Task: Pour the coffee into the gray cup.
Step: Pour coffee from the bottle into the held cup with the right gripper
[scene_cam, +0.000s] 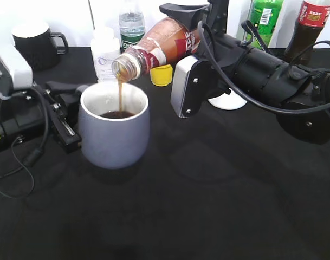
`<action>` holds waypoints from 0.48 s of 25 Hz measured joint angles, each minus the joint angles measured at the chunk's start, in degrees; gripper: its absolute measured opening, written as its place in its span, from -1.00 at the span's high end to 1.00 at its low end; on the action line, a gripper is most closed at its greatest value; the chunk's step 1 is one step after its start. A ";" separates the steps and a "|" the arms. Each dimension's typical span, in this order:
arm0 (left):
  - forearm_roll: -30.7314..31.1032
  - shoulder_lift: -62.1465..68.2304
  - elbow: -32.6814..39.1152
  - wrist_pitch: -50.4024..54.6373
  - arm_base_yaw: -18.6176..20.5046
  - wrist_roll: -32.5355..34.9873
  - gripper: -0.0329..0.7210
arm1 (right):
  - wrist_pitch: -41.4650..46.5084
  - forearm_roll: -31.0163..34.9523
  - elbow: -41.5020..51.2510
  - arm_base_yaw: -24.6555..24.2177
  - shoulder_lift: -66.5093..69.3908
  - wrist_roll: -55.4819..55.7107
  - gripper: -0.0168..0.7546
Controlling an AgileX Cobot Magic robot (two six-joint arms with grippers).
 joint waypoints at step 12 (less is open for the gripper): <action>-4.36 0.00 0.00 -3.24 0.00 0.06 0.78 | 0.23 0.24 0.00 0.00 0.00 35.97 -0.42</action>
